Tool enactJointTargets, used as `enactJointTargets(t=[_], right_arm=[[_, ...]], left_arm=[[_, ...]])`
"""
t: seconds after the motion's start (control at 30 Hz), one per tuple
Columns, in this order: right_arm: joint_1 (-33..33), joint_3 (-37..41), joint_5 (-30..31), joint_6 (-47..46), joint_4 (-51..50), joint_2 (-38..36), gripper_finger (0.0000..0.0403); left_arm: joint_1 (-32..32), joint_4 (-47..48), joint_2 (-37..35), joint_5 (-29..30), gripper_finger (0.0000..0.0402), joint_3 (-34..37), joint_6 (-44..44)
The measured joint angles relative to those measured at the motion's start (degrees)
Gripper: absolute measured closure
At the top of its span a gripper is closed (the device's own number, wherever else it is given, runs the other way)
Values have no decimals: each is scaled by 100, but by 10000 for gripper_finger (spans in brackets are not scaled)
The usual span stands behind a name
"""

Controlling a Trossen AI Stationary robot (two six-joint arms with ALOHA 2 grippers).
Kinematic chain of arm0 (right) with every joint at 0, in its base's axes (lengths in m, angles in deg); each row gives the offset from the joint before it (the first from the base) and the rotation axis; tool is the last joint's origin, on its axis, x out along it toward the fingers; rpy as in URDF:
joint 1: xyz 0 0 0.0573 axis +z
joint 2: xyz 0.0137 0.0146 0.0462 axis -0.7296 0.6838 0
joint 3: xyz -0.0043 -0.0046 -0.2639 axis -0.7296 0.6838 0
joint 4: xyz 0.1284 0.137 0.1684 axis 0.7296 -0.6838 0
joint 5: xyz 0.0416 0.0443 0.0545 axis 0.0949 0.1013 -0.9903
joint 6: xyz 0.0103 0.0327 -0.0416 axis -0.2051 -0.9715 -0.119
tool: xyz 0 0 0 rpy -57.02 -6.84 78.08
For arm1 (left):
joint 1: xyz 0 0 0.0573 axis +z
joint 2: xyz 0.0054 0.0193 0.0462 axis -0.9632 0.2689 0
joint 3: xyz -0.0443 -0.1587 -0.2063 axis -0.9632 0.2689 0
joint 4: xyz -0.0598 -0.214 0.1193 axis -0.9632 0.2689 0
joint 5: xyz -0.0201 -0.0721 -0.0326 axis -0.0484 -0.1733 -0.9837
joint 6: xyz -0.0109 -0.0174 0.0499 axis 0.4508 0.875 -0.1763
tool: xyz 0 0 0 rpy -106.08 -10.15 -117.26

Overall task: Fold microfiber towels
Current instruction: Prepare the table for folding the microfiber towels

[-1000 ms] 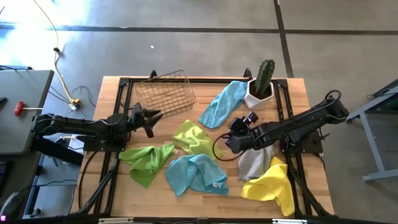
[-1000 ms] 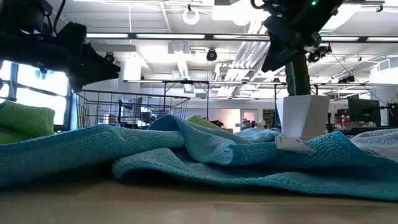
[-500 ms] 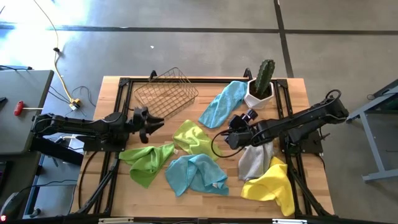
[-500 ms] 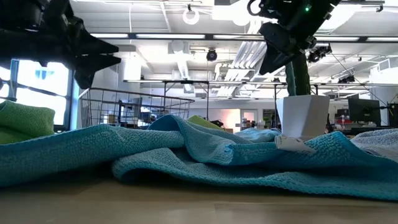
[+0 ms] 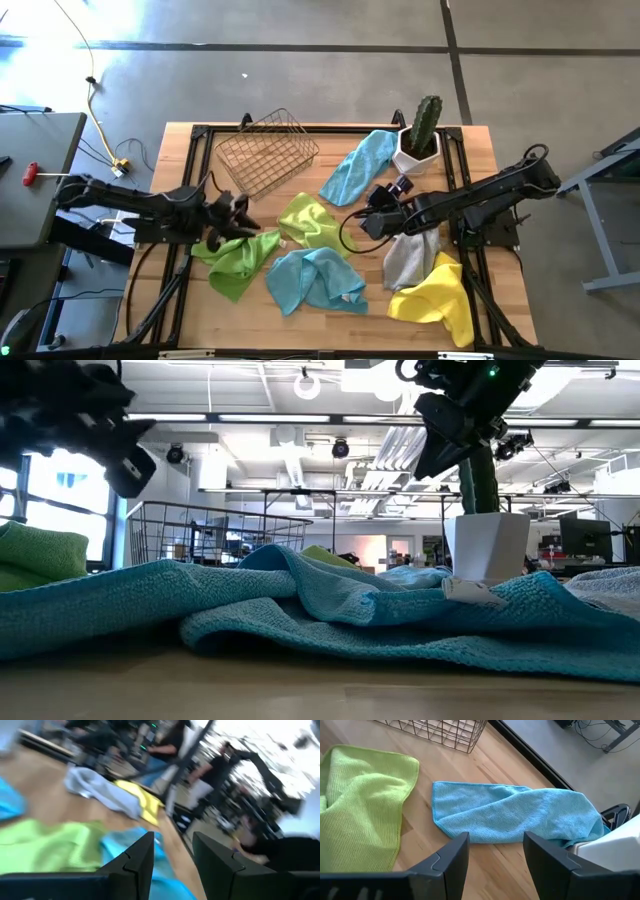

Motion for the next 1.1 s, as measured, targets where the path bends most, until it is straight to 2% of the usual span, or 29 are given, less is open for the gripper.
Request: enactJointTargets(t=[0.1, 0.33, 0.57, 0.73, 0.83, 0.93, 1.1], right_arm=[[2, 0, 0, 0, 25, 0, 221], [2, 0, -6, 0, 163, 0, 221], [2, 0, -283, -1, 205, 0, 221], [2, 0, -378, 0, 204, 0, 221], [2, 0, -378, 2, 204, 0, 221], [2, 0, -378, 46, 202, 0, 221], [2, 0, -376, 148, 224, 0, 221]], left_arm=[[-627, -16, 171, 233, 275, -11, -192], [-1808, -28, 728, 1474, 275, -250, -574], [-2486, 8, 1643, 2055, 275, -527, -107], [-2799, 267, 2553, 2606, 275, -1033, -12], [-2906, 871, 3201, 2853, 275, -1570, -144], [-2930, 2060, 3752, 2834, 275, -2204, -37], [-2930, 4210, 4457, 2779, 275, -3008, 1037]])
